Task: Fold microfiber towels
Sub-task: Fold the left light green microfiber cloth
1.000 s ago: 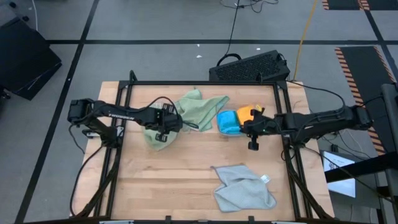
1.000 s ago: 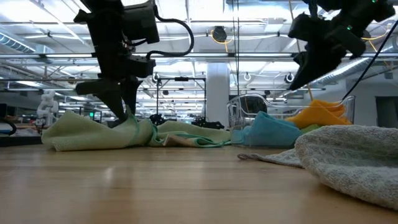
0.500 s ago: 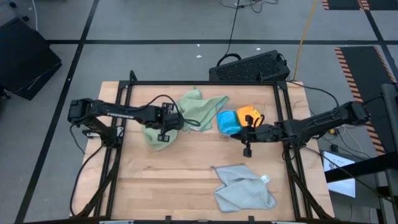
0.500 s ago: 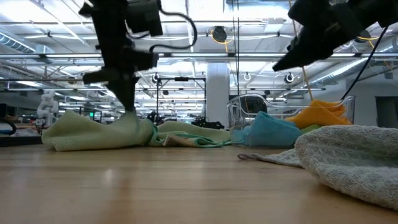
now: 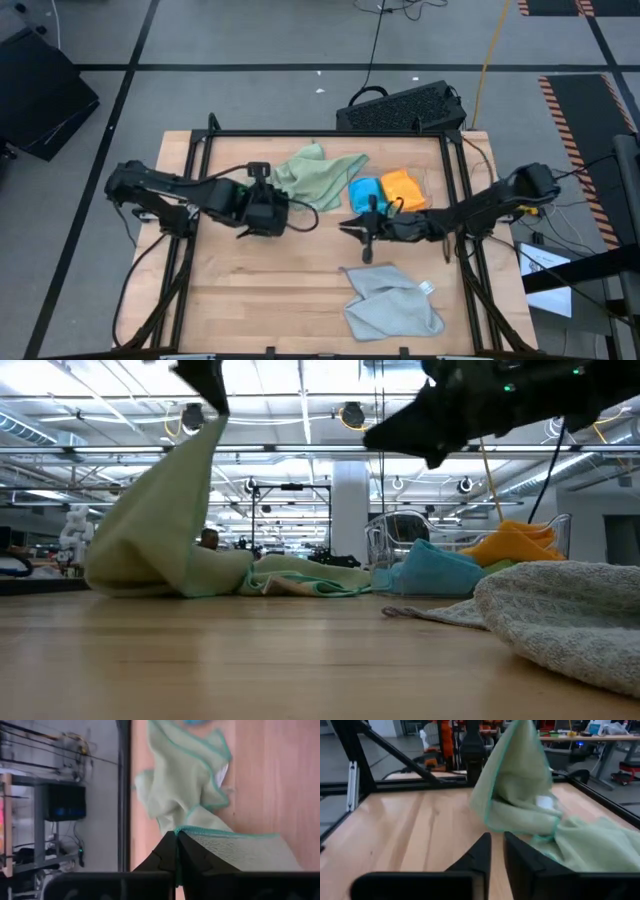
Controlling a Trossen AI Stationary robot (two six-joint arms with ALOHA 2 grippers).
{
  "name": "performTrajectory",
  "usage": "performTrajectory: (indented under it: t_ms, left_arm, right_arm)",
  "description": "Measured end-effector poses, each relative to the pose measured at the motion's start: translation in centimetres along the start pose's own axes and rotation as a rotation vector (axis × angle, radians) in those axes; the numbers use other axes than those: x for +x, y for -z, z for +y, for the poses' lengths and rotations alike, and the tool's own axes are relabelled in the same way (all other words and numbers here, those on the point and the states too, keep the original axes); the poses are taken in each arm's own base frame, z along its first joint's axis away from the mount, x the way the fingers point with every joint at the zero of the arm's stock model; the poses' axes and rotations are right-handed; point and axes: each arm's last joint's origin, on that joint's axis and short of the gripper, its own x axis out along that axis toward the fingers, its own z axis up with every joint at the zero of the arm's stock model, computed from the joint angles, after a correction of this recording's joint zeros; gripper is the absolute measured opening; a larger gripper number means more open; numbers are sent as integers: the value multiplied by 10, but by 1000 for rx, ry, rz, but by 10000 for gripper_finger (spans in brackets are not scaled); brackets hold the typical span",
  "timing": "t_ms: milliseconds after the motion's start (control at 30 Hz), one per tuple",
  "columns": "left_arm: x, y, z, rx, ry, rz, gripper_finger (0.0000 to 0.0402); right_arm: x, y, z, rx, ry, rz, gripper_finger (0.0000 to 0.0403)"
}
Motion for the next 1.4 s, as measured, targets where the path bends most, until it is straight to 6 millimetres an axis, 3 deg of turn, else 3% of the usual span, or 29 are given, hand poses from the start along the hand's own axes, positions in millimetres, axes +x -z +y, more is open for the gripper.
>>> performTrajectory:
  t_ms: [267,500,700,933,1100,1400]
  left_arm:
    - [-58,-8,-7,-76,14,-183,11]
    - [-90,-7,-18,-109,66,-297,10]
    - [-105,-3,-30,-112,102,-343,4]
    - [-118,9,-44,-147,151,-336,13]
    - [-126,22,-56,-151,233,-279,6]
    - [-145,42,-83,-133,329,-289,4]
  right_arm:
    - [52,-8,20,-37,-1,-3,119]
    - [91,-1,32,-100,-51,38,163]
    - [114,4,36,-107,-118,68,189]
    - [115,16,51,-107,-324,179,169]
    - [106,11,54,-118,-195,220,166]
    - [98,1,42,-227,-100,277,199]
